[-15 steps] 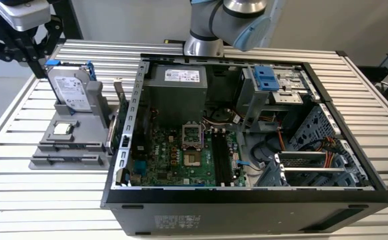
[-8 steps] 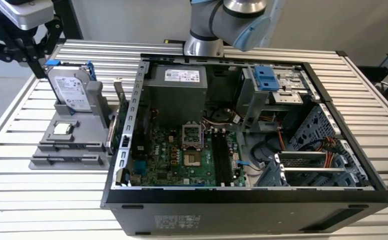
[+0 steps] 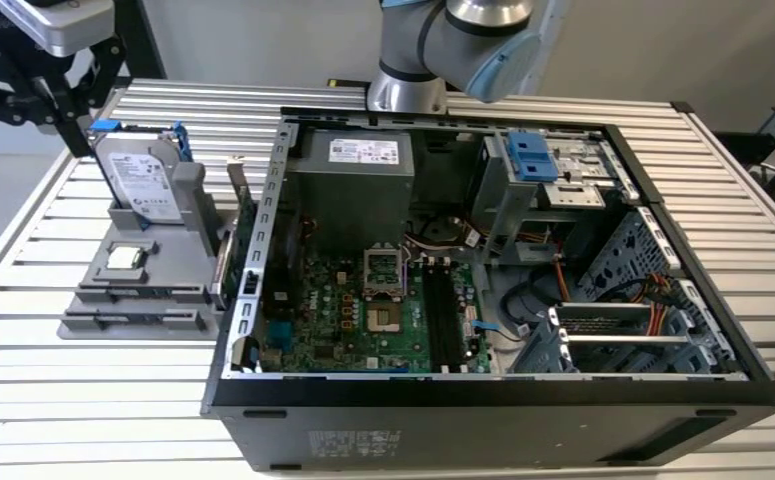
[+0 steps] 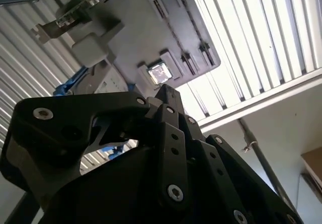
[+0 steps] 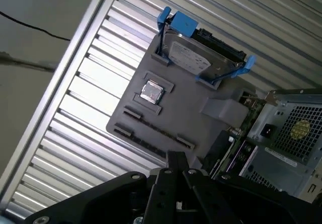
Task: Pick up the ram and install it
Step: 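Pick up the ram and move it above insertion slot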
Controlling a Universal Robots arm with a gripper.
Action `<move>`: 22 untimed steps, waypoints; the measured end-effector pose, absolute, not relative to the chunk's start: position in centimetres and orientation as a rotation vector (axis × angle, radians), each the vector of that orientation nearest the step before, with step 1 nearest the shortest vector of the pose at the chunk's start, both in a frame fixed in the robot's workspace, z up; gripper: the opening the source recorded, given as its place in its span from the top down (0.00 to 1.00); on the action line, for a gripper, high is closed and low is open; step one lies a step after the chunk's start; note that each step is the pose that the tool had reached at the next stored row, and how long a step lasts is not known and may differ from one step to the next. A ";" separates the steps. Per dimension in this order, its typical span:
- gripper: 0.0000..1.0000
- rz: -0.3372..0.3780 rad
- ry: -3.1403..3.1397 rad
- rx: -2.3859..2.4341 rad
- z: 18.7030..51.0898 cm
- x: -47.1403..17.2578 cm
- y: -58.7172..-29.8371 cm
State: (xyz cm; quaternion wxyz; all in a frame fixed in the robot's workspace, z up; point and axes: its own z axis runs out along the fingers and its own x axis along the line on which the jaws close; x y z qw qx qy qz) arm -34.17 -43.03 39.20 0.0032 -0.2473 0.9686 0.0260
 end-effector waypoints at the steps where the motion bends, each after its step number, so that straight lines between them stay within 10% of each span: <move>1: 1.00 0.081 3.034 -0.787 39.2 -34.2 -43.0; 22: 1.00 0.082 2.948 -1.079 39.2 -34.2 -43.0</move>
